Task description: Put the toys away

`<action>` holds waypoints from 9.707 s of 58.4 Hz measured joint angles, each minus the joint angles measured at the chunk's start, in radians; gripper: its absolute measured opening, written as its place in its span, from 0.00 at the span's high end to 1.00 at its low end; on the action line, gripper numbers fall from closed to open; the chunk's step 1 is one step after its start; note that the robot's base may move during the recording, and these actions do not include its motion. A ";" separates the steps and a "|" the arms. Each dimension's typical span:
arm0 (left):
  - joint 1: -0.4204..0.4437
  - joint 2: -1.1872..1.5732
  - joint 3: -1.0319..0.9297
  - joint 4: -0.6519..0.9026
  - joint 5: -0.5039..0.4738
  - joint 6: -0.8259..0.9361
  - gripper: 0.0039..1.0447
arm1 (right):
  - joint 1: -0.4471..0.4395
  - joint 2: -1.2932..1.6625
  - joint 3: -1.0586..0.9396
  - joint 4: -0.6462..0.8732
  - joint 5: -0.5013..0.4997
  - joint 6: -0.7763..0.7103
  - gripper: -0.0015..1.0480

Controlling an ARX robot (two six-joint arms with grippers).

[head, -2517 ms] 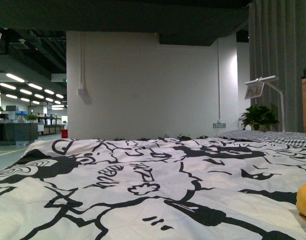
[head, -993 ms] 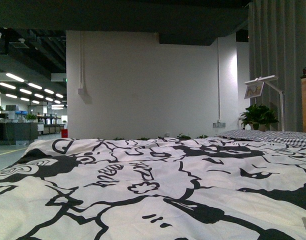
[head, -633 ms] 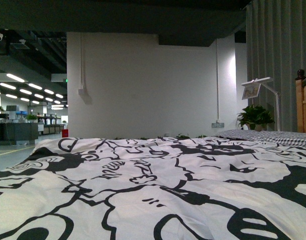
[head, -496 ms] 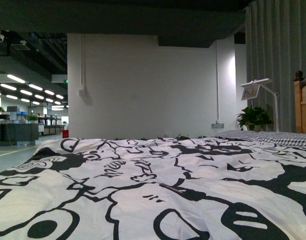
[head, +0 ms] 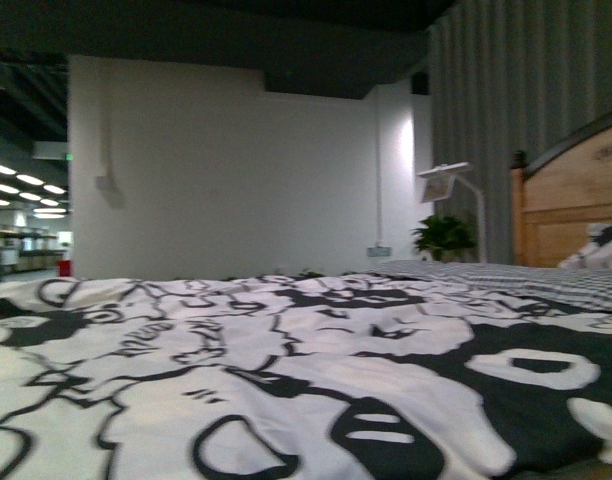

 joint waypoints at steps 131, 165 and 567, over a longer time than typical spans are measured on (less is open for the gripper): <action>0.000 0.000 0.000 0.000 0.002 0.000 0.06 | -0.001 0.001 0.000 0.000 -0.003 0.000 0.92; 0.000 0.000 0.000 0.000 0.003 0.000 0.06 | -0.001 0.001 0.000 0.000 -0.002 0.000 0.92; 0.000 0.002 0.000 0.000 0.003 0.001 0.06 | 0.172 0.274 0.322 0.145 0.467 -0.011 0.92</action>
